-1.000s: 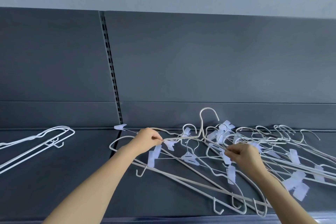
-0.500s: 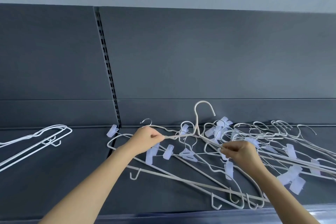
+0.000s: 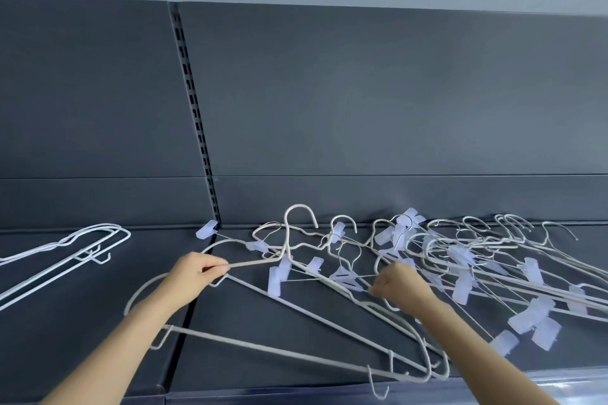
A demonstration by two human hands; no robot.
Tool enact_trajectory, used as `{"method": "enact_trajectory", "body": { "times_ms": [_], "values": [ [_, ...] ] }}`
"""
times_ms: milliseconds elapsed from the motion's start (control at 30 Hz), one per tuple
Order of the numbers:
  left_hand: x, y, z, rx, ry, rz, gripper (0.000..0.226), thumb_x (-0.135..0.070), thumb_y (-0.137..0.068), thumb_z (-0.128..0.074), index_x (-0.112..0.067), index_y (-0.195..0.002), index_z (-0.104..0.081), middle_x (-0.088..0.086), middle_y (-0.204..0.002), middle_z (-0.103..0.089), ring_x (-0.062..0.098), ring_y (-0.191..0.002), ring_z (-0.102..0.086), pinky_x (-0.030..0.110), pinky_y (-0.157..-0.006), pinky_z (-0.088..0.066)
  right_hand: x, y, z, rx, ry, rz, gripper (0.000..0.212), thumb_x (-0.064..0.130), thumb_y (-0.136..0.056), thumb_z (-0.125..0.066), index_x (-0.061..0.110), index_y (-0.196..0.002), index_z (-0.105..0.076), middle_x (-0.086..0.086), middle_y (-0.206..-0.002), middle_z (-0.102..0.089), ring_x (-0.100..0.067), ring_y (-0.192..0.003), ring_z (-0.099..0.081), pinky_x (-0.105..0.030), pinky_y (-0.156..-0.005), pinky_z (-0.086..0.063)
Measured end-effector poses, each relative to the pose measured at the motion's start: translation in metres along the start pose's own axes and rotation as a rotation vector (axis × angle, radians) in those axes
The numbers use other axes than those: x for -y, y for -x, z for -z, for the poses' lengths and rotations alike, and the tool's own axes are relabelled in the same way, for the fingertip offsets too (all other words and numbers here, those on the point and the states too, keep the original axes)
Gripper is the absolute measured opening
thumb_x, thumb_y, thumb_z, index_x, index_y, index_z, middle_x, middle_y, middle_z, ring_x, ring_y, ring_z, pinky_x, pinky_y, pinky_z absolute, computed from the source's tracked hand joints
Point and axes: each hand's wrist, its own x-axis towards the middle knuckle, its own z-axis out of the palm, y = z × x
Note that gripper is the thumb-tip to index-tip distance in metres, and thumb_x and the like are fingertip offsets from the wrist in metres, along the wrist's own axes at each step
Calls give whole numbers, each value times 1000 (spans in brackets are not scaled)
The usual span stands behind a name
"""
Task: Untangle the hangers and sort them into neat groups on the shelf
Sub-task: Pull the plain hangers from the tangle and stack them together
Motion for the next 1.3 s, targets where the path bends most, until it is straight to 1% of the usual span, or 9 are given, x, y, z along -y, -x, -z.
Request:
{"method": "enact_trajectory", "body": {
  "times_ms": [133, 267, 333, 400, 567, 733, 1033, 1167, 1300],
  "values": [
    [9, 2, 3, 37, 11, 5, 13, -16, -87, -59, -20, -77, -68, -5, -65, -55, 9, -66, -44, 27, -66, -34, 5, 3, -13, -257, 30, 38, 13, 27, -81, -59, 18, -73, -53, 2, -85, -54, -19, -82, -52, -26, -64, -36],
    [10, 3, 9, 22, 16, 17, 23, -15, -86, -60, -27, -70, -70, 4, -67, -63, 10, -65, -46, 27, -66, -36, 6, -7, -10, -279, 76, 150, 25, 29, -84, -60, 19, -107, -62, 0, -101, -55, -20, -109, -49, -28, -76, -39],
    [10, 3, 11, 13, 17, 20, 24, -15, -86, -60, -31, -71, -69, 12, -79, -68, 10, -68, -50, 28, -69, -38, 10, -12, -12, -224, 115, 182, 7, 25, -83, -57, 26, -87, -63, 5, -90, -58, -22, -103, -47, -29, -76, -36],
    [10, 3, 12, 12, 18, 22, 24, -15, -86, -60, -33, -72, -68, 14, -82, -69, 11, -69, -51, 28, -71, -39, 15, -14, -18, -195, 126, 188, 21, 19, -82, -53, 24, -61, -53, 7, -70, -50, -23, -91, -45, -29, -71, -30],
    [9, 6, 16, 14, 17, 22, 16, -17, -87, -59, -25, -76, -67, -2, -65, -52, 12, -66, -42, 28, -65, -33, 16, -18, -18, -302, -111, 256, 14, 12, -82, -58, 7, -77, -71, -1, -80, -61, -18, -85, -50, -28, -71, -37],
    [7, 12, 21, -19, 44, 50, 28, -15, -86, -61, -35, -70, -72, -10, -76, -66, 8, -69, -55, 23, -74, -41, 15, -15, 0, -403, -334, 236, 10, 3, -79, -64, 0, -75, -72, -8, -76, -66, -26, -75, -59, -28, -65, -42],
    [-10, 26, 25, -108, 41, 108, 17, -15, -88, -59, -12, -99, -71, -9, -88, -66, 12, -93, -60, 22, -81, -40, 2, -18, 5, -262, -167, 116, 13, 9, -80, -62, 10, -78, -75, -7, -82, -69, -23, -76, -60, -29, -74, -47],
    [-14, 40, 29, -189, 5, 129, 16, -14, -88, -59, -12, -98, -72, -15, -74, -62, -1, -70, -52, 11, -68, -38, 24, -13, 13, -259, -200, 236, 40, 11, -84, -52, 16, -47, -37, 3, -46, -35, -16, -51, -29, -29, -52, -31],
    [-9, 68, 45, -320, 2, 204, 20, -15, -88, -59, -26, -76, -69, -9, -58, -56, 8, -56, -44, 20, -58, -35, 61, -5, 14, -199, -247, 426, 42, 13, -88, -48, 14, -49, -31, 0, -50, -28, -17, -53, -22, -26, -48, -23]
  ]
}}
